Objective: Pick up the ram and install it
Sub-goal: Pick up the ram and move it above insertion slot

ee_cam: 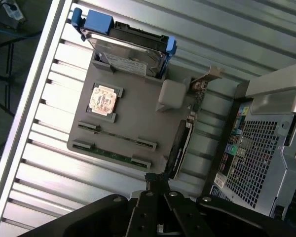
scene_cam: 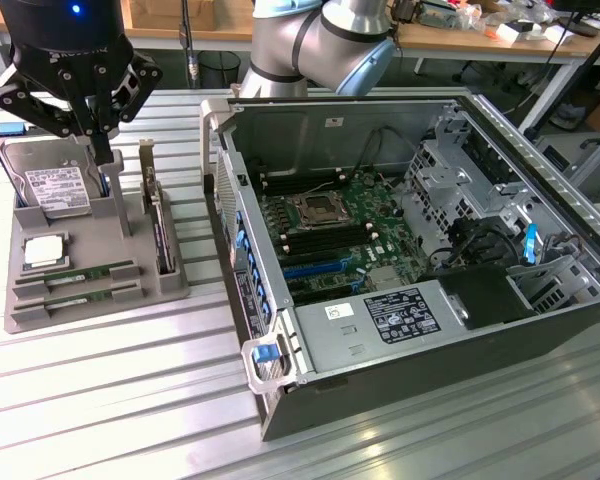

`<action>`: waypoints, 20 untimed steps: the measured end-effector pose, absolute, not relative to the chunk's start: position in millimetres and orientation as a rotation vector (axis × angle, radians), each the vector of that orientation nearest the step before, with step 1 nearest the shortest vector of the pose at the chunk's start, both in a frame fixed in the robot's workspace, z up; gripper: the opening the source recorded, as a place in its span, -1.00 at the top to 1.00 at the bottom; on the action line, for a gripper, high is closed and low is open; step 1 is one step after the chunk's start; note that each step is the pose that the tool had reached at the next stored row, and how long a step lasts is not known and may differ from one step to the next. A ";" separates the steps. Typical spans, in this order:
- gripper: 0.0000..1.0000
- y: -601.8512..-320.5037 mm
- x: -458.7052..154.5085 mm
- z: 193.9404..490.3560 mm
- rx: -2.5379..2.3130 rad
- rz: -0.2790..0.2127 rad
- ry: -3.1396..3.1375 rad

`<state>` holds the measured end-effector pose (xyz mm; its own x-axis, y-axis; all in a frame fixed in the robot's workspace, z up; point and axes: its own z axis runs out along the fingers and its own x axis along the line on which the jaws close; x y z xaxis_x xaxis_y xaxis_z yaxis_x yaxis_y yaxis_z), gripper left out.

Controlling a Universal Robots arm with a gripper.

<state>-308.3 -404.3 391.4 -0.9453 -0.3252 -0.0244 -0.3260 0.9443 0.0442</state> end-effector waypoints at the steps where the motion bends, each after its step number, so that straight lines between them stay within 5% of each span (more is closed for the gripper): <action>1: 0.79 -404.2 -308.3 391.5 -0.531 0.075 3.079; 20: 0.79 -404.2 -308.4 391.4 -0.732 0.076 3.040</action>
